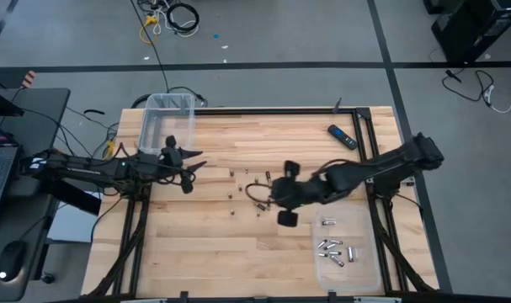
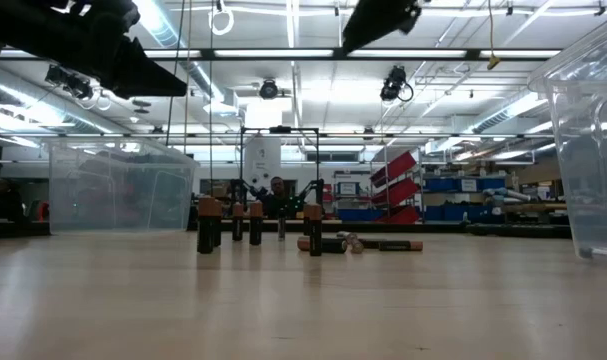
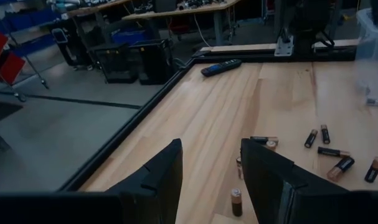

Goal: Sort batteries
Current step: Put the black and copper battery into the top transparent bin

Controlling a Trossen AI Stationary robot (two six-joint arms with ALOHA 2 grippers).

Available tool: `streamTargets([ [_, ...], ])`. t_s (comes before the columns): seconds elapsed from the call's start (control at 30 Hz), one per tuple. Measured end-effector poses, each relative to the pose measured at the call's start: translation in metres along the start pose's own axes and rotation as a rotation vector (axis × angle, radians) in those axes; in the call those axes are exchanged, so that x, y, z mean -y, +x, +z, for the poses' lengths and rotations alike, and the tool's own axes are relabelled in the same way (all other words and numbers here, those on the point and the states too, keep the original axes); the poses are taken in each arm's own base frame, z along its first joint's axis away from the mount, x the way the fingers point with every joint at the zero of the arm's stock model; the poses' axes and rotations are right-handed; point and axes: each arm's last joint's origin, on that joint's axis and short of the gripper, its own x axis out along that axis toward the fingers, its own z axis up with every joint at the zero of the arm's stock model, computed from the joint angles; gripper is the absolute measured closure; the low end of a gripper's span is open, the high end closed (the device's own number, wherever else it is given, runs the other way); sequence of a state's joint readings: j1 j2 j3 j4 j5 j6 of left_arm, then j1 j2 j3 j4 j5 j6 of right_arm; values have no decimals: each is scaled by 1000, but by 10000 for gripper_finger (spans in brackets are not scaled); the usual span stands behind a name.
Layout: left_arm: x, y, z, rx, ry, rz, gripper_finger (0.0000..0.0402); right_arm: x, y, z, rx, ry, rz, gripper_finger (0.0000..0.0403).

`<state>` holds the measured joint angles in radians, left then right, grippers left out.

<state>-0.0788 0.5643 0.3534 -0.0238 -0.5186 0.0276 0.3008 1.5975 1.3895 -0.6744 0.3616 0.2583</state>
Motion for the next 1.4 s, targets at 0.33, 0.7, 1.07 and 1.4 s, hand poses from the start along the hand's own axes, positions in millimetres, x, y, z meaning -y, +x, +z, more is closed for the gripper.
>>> streamTargets([
  [0.33,2,4,0,-4,-23,0,241,-13,77,-18,-159,-15,-7,295],
  [0.7,1,2,20,184,-87,-12,241,-33,108,-40,-292,-53,55,277],
  [1.07,3,3,19,176,-93,-47,241,-25,112,-35,-265,-113,74,244],
  [1.4,7,8,16,149,-107,-86,241,-24,114,-31,-228,-145,136,239],
])
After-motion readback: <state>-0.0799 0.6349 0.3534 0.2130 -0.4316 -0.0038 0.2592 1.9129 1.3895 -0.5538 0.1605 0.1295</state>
